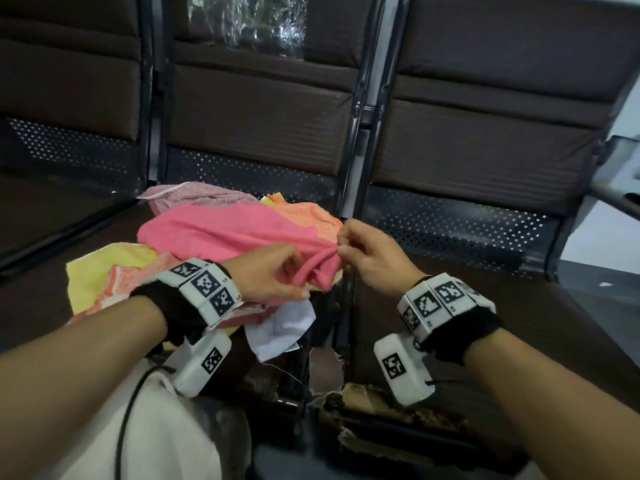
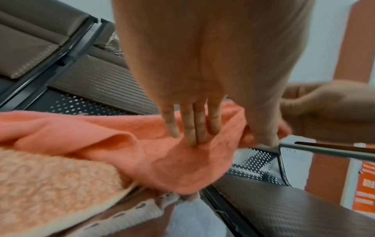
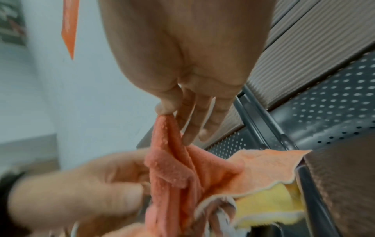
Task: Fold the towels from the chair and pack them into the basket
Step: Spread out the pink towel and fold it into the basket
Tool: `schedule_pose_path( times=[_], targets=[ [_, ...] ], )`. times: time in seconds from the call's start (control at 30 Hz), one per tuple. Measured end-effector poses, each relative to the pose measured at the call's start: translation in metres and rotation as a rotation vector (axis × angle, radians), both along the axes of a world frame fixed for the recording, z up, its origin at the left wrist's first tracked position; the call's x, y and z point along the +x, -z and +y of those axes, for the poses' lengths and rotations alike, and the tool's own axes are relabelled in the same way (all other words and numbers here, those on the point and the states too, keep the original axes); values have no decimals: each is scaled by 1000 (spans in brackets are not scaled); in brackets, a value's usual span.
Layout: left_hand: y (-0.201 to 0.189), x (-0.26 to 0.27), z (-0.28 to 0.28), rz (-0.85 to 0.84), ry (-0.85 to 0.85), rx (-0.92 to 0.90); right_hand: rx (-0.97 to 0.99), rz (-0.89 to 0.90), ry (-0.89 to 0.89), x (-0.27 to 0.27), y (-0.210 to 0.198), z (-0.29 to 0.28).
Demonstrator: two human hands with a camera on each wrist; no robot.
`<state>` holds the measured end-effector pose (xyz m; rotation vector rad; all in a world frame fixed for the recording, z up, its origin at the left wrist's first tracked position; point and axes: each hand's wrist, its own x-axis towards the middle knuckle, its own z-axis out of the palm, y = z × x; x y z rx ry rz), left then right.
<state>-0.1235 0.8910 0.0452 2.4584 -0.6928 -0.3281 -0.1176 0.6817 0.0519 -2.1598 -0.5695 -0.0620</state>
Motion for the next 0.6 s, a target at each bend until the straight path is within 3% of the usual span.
schedule_pose_path(
  times=[0.17,0.27,0.43,0.6],
  targets=[
    [-14,-7,-41,-109,-104,-203,421,-66,60,-15,-43,-39],
    [-22,-6,-68,-338,-138,-265,622,-77,76,-19,-56,-61],
    [-20,-8,-108,-372,-42,-364,630,-90,213,-18,-39,-96],
    [-14,1,-129,-212,14,-384,604,-60,371,-5,-32,-119]
  ],
)
